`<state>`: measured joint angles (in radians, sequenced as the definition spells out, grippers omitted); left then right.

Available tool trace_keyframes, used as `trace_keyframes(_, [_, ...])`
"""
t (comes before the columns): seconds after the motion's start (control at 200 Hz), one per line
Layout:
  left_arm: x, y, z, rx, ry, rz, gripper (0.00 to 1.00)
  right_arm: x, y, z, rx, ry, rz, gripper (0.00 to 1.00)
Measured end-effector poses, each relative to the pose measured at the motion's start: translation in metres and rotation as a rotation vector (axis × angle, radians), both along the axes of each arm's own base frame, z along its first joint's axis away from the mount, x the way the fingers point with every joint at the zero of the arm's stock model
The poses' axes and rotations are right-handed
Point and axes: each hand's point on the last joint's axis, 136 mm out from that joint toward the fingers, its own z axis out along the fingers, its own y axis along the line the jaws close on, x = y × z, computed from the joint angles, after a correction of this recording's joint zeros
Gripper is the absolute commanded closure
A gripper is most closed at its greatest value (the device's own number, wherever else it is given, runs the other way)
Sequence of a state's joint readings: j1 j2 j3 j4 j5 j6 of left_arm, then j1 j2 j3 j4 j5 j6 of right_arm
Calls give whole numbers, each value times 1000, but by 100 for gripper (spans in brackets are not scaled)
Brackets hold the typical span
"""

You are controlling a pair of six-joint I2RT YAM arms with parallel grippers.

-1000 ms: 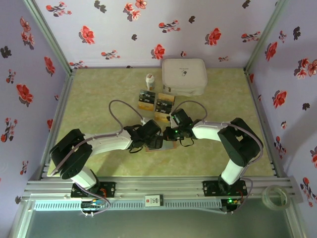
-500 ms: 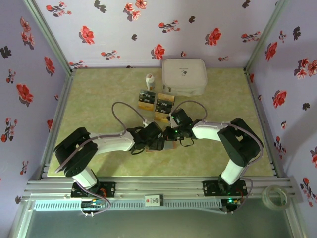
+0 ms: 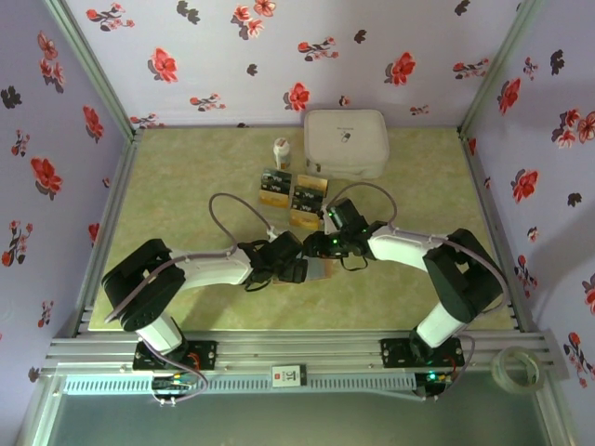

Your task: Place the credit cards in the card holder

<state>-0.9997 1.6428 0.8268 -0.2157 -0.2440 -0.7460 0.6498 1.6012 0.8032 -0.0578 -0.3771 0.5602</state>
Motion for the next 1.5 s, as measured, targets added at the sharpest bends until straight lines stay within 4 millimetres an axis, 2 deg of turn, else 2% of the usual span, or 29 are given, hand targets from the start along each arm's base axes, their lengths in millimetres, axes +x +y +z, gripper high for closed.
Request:
trace_keyframes(0.27, [1,0,0,-4,-7,7,0,-1,-3,-2,-6,5,-5,56])
trace_keyframes(0.595, [1,0,1,-9,-11,7,0,-4,-5,-22,-34,48,-11,56])
trace_keyframes(0.94, [0,0,1,-12,-13,5,0,-5,0,-18,-1,55,-3,59])
trace_keyframes(1.15, [-1,3,4,-24,-20,5,0,-13,8,-12,20,61,17,58])
trace_keyframes(1.225, [-3,8,12,-39,-34,10,0,-17,12,-4,31,54,27,56])
trace_keyframes(1.33, [-2,21,36,-80,-70,31,0,-19,19,11,51,31,35,46])
trace_keyframes(1.4, [1,33,51,-109,-91,60,0,-16,25,21,61,7,28,45])
trace_keyframes(1.5, [5,53,63,-134,-114,106,0,-14,38,33,74,-22,27,45])
